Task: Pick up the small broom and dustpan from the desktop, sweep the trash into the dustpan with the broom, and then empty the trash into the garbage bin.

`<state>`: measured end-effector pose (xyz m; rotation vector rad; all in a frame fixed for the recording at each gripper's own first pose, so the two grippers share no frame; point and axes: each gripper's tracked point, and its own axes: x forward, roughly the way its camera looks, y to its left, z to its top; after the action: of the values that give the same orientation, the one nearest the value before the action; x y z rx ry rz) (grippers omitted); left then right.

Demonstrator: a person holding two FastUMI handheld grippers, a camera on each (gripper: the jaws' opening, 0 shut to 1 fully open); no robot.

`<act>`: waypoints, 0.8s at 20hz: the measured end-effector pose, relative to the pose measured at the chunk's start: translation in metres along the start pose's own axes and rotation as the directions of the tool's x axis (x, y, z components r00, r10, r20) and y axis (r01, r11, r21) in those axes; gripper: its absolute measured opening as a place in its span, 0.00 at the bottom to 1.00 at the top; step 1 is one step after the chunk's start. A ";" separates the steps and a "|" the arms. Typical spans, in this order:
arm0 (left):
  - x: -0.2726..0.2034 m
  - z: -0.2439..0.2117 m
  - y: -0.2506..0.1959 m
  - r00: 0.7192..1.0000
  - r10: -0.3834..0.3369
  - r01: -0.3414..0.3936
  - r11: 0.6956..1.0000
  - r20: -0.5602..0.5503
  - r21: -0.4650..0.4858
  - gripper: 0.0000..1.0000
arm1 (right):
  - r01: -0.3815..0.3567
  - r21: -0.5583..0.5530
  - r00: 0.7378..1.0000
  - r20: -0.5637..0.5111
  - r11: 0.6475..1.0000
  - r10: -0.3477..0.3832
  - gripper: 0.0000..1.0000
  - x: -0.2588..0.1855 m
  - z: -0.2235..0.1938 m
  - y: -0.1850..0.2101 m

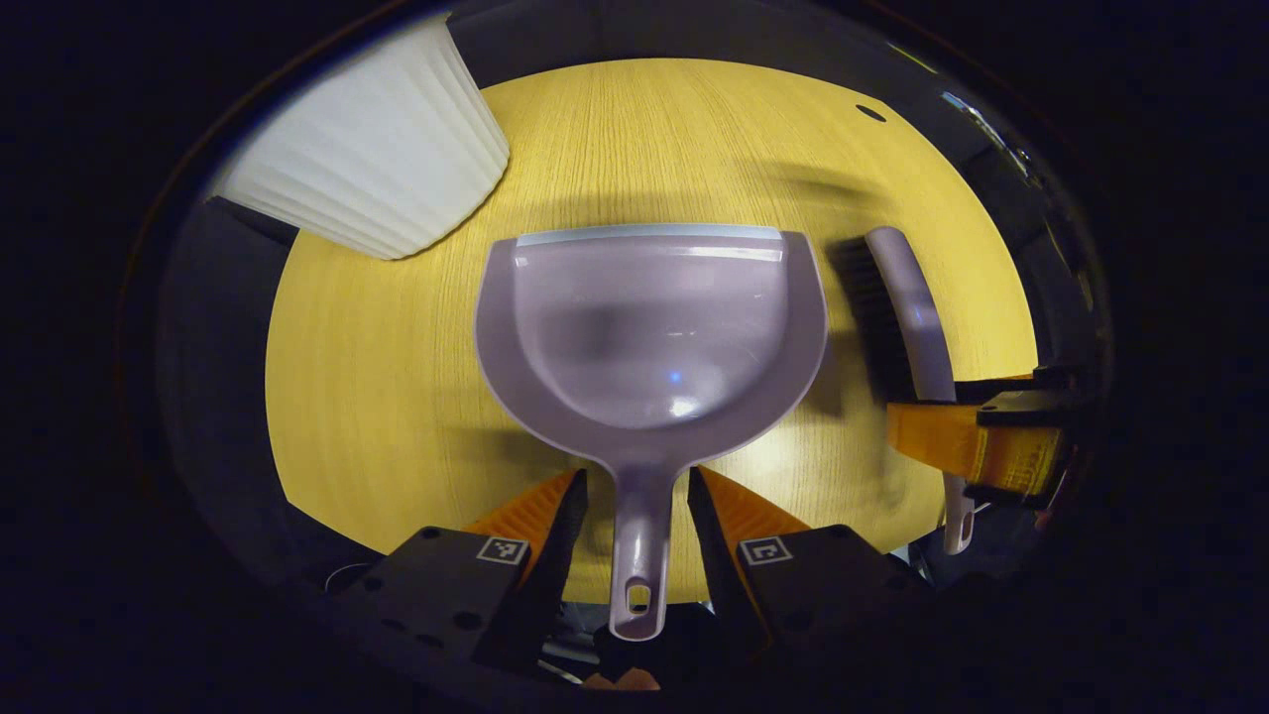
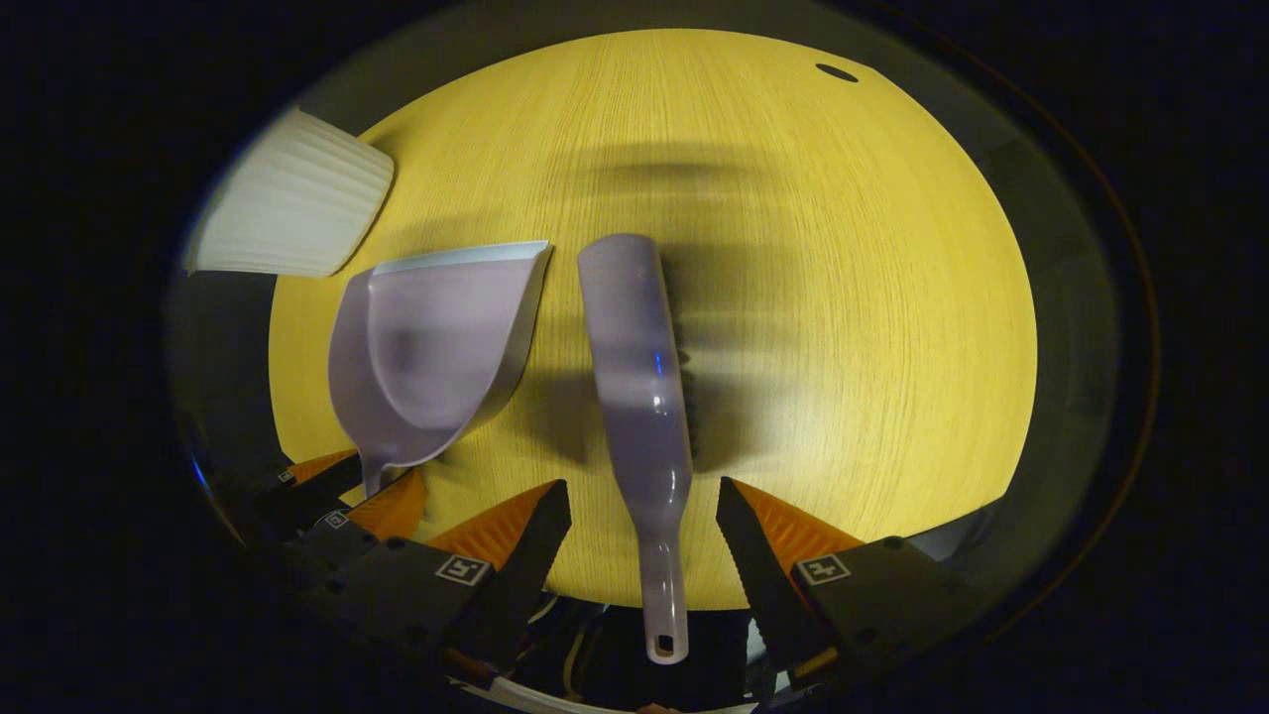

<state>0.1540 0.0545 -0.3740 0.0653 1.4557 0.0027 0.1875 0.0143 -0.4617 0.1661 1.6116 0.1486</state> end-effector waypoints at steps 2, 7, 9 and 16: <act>-0.003 0.003 0.002 1.000 0.017 -0.017 1.000 0.010 0.007 0.74 | 0.010 0.007 1.000 0.027 1.000 -0.010 0.95 -0.007 0.005 -0.003; -0.025 0.000 0.002 0.999 0.024 -0.026 0.998 0.043 0.051 0.77 | 0.011 -0.022 0.996 0.089 1.000 -0.009 0.96 -0.034 0.011 -0.003; -0.041 0.001 0.003 0.996 0.017 -0.022 0.998 0.083 0.052 0.78 | -0.008 -0.048 0.990 0.137 0.999 0.014 0.96 -0.055 0.012 0.004; -0.115 0.015 0.012 0.920 0.015 -0.082 0.985 0.391 0.154 0.81 | -0.029 -0.151 0.888 0.449 0.988 0.095 0.96 -0.157 0.009 0.023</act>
<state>0.1563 0.0609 -0.2575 0.2286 1.0518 -0.0882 0.2043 0.0054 -0.3041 0.1315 1.1212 0.2530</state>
